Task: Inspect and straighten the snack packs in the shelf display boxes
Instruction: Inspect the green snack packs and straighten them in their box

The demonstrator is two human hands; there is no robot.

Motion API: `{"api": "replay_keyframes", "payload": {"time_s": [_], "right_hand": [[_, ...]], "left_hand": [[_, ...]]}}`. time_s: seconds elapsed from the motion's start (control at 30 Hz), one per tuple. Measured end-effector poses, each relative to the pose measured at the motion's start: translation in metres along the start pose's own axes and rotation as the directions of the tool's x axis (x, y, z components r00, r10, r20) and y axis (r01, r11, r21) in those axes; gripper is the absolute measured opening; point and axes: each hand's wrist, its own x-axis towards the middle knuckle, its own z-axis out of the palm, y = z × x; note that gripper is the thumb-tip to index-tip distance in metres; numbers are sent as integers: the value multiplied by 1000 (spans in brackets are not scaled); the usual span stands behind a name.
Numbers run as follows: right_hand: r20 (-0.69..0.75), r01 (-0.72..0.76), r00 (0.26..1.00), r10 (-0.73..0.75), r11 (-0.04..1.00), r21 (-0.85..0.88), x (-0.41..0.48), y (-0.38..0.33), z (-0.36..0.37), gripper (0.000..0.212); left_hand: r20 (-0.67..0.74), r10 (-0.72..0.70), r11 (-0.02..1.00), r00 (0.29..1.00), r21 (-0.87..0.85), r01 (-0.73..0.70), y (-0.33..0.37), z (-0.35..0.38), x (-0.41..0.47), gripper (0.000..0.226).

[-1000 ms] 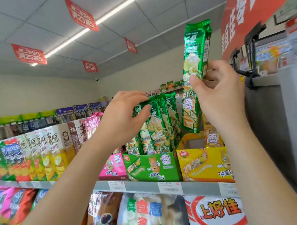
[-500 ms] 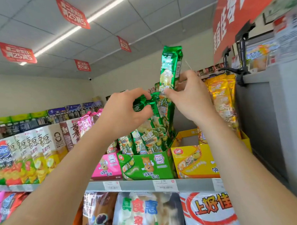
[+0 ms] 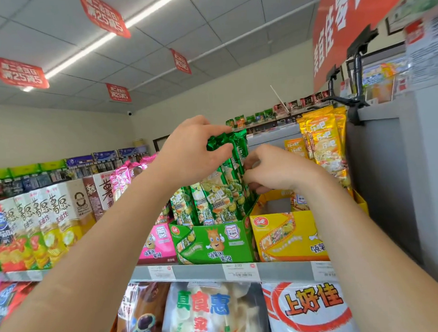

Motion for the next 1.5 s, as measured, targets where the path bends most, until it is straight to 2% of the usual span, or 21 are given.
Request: {"api": "replay_keyframes", "payload": {"time_s": [0.2, 0.3, 0.37, 0.4, 0.47, 0.5, 0.57, 0.63, 0.73, 0.83, 0.9, 0.93, 1.0, 1.07, 1.13, 1.2, 1.27, 1.33, 1.4, 1.43, 1.5], "right_hand": [[116, -49, 991, 63, 991, -122, 1, -2, -8, 37], [149, -109, 979, 138, 976, -186, 2, -1, -11, 31], [18, -114, 993, 120, 975, -189, 4, 2, -13, 27], [-132, -93, 989, 67, 974, -204, 7, 3, -14, 25], [-420, -33, 905, -68, 973, -228, 14, 3, -13, 23], [-460, -8, 885, -77, 983, -181, 18, 1, -12, 27], [-346, 11, 938, -27, 999, -50, 25, -4, -5, 40], [-220, -2, 976, 1, 1000, -9, 31, -2, 1, 36], [-258, 3, 966, -18, 998, -62, 35, 1, 4, 25], [-361, 76, 930, -74, 997, -10, 35, -4, 3, 23], [-569, 236, 803, -178, 971, 30, 27, -14, 0, 25], [-699, 349, 669, -253, 937, -5, 20, -18, -1, 25], [-876, 557, 331, -352, 822, -120, 4, -26, -4, 29], [-941, 691, 102, -323, 703, -167, -11, -30, -4, 30], [-958, 747, -16, -285, 634, -201, -23, -32, -3, 32], [-959, 768, -53, -277, 602, -217, -35, -32, -5, 32], [-957, 814, 49, -286, 566, -128, -49, -26, -4, 30], [-900, 822, 331, -282, 554, 129, -66, -18, 4, 24], [-739, 755, 587, -331, 554, 352, -81, -7, 14, 16], [-660, 708, 668, -344, 567, 421, -88, 0, 20, 17], [-547, 634, 759, -352, 592, 499, -101, 14, 33, 19]], "left_hand": [[5, -63, 998, 998, 0, 63, 4, 1, 1, 22], [-7, -38, 999, 999, 37, 38, 6, -1, -1, 29], [-14, -23, 999, 1000, 47, 23, 6, -1, -3, 27], [-17, -19, 998, 1000, 52, 20, 5, -1, -4, 24], [-36, -17, 999, 999, 51, 19, 5, 2, -8, 25], [-55, -21, 999, 998, 37, 23, 6, 3, -10, 28], [-96, -42, 999, 995, -16, 40, 7, 6, -15, 37], [-114, -72, 996, 991, -68, 65, 8, 7, -18, 39], [-143, -95, 992, 985, -98, 81, 5, 8, -20, 38], [-138, -97, 990, 986, -116, 81, 6, 7, -21, 37], [-137, -83, 992, 987, -109, 68, 6, 7, -21, 36], [-148, -67, 994, 987, -97, 52, 6, 7, -21, 36], [-163, -35, 997, 986, -76, 22, 6, 6, -19, 36], [-131, -35, 997, 991, -67, 27, 8, 3, -16, 40], [-76, -65, 996, 995, -62, 60, 9, -2, -12, 44], [-32, -102, 991, 994, -92, 99, 10, -8, -9, 46], [-21, -119, 988, 993, -103, 116, 13, -13, -9, 45], [-85, -142, 982, 986, -138, 129, 18, -15, -13, 39], [-243, -172, 967, 955, -228, 116, 26, -16, -22, 31], [-322, -189, 954, 928, -286, 95, 32, -16, -29, 26], [-409, -227, 908, 884, -418, 40, 46, -12, -49, 20]]}}
